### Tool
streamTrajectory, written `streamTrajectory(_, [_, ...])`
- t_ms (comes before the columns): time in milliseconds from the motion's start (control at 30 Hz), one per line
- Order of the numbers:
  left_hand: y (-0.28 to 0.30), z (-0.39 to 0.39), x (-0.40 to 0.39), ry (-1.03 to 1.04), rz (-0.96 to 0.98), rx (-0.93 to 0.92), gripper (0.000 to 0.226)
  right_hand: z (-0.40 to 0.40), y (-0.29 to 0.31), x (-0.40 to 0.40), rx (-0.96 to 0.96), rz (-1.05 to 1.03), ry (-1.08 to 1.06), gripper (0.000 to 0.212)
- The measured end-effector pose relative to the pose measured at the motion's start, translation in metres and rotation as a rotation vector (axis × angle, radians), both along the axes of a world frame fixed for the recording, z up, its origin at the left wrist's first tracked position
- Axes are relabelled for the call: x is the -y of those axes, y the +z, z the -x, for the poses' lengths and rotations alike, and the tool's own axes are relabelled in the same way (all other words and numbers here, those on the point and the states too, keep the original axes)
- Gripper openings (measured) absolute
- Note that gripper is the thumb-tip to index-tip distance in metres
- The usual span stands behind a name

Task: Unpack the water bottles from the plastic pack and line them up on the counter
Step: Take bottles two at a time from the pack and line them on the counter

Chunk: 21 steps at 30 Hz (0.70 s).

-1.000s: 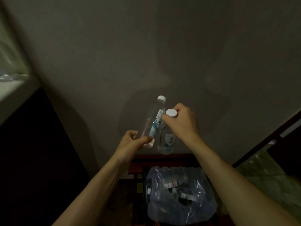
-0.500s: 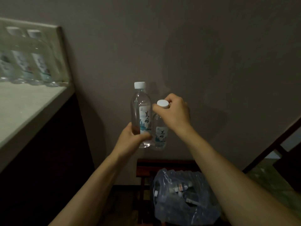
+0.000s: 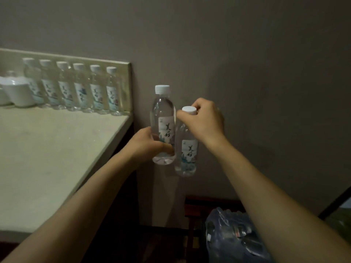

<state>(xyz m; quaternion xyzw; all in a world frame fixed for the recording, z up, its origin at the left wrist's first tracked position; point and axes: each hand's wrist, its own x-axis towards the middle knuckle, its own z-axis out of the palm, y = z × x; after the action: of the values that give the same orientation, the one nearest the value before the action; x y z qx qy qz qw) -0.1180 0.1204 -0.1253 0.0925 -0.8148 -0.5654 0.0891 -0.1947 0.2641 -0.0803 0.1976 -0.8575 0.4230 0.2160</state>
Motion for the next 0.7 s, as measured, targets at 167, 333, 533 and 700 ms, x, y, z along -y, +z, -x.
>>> streamTrajectory(167, [0.007,-0.011,0.074,0.003,0.011,-0.042,0.035,-0.016,0.011,0.074,0.031,0.001,-0.004,0.031])
streamTrajectory(333, [0.016,-0.021,0.143,0.052,0.01,-0.109,0.042,-0.031,0.022,0.145,0.031,0.038,0.019,0.029])
streamTrajectory(533, [0.016,-0.032,0.197,0.092,0.029,-0.119,0.049,-0.039,0.024,0.199,0.024,0.093,0.061,0.03])
streamTrajectory(700, [0.018,-0.05,0.232,0.227,0.07,-0.125,0.041,-0.045,0.03,0.239,0.006,0.068,0.167,0.033])
